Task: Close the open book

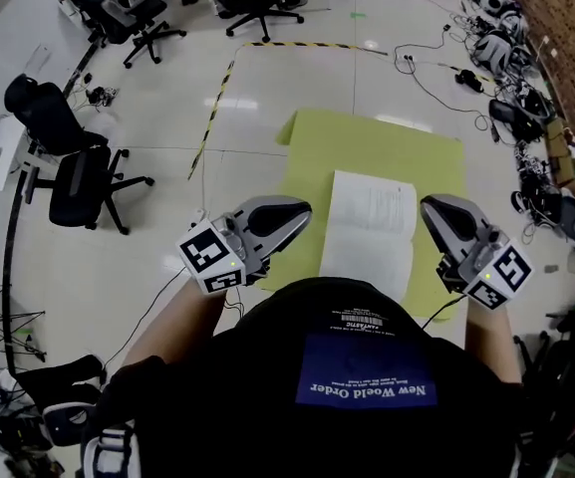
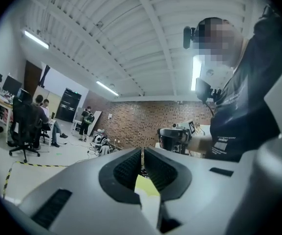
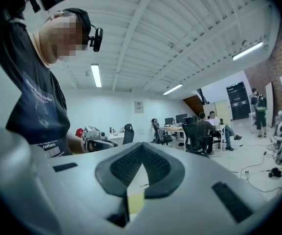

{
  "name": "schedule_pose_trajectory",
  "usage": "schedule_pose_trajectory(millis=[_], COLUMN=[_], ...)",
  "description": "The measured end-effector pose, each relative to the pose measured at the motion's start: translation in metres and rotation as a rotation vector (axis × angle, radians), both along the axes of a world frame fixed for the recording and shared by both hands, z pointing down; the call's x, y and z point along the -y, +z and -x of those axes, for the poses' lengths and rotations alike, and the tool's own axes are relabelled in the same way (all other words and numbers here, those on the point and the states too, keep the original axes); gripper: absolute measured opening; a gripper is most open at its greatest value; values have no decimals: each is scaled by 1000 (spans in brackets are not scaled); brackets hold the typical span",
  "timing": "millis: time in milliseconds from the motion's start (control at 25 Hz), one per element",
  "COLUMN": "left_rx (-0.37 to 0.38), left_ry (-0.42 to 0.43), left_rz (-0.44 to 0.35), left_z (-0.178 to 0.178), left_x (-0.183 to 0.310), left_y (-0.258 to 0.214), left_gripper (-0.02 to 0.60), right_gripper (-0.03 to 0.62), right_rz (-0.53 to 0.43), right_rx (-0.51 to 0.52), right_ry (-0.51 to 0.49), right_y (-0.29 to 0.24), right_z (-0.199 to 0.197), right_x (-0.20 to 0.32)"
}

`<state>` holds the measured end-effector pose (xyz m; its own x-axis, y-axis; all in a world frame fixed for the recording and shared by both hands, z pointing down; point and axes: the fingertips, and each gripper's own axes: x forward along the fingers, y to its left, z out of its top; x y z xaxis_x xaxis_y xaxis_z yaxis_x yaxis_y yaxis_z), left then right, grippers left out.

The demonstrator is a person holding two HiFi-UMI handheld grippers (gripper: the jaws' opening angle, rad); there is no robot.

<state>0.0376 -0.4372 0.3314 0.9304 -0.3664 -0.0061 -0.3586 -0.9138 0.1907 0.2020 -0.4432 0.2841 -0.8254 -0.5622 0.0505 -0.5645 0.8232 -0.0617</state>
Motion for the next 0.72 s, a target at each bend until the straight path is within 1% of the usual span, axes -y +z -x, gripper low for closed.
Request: schedule_pose_trajectory(millis=[80, 160, 280, 440, 560, 600, 720], left_rx=[20, 43, 89, 183, 243, 272, 383], left_ry=[19, 44, 76, 143, 204, 221, 271], left_rz=[17, 40, 82, 108, 136, 122, 6], left_z=[2, -2, -14, -35, -52, -56, -56], left_x=[4, 8, 15, 11, 6, 5, 4], left_y=[14, 33, 69, 129, 176, 189, 219], left_gripper=[5, 37, 69, 106, 151, 169, 234], right_gripper=[-15, -15, -15, -15, -15, -15, -15], right_rz=[29, 59, 105, 163, 205, 216, 245], right_rx=[5, 16, 25, 33, 51, 52, 43], right_ry=[13, 27, 40, 48, 79, 86, 87], right_y=[7, 16, 35, 70, 96, 105, 131], right_z=[3, 2, -2, -7, -15, -17, -17], right_x=[5, 9, 16, 25, 34, 35, 36])
